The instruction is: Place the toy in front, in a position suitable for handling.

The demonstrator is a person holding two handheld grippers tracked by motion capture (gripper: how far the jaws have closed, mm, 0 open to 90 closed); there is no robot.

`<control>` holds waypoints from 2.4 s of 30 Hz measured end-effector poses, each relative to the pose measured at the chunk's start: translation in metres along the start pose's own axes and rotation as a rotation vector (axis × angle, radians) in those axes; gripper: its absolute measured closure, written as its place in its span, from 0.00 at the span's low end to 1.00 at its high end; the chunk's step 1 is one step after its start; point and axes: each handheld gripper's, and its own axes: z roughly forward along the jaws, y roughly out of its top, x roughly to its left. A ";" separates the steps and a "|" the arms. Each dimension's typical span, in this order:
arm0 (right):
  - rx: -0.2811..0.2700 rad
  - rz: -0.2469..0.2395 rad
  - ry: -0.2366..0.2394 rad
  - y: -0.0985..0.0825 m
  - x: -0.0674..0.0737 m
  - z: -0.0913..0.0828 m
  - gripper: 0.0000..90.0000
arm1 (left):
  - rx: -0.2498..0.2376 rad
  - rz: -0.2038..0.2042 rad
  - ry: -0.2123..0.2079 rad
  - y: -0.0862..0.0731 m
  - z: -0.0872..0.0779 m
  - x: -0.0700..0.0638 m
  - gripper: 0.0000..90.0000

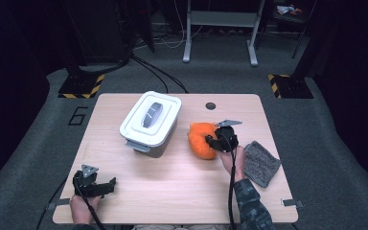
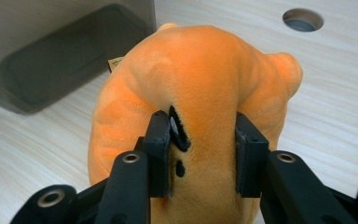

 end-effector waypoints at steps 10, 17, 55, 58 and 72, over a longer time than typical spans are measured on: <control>-0.043 -0.042 0.025 0.003 -0.008 -0.033 0.71 | 0.000 0.000 0.000 0.000 0.000 0.000 0.02; -0.043 -0.104 0.055 0.004 -0.001 -0.043 0.71 | 0.000 0.000 0.000 0.000 0.000 0.000 0.02; 0.030 -0.387 0.248 -0.027 0.028 -0.040 0.68 | -0.002 -0.005 0.008 0.000 0.001 0.000 0.02; 0.057 -0.401 0.238 -0.034 0.027 -0.034 0.65 | -0.003 -0.006 0.009 0.000 0.001 0.000 0.02; 0.054 -0.115 0.180 -0.029 0.018 -0.052 0.19 | -0.006 -0.002 0.011 0.000 0.001 0.000 0.02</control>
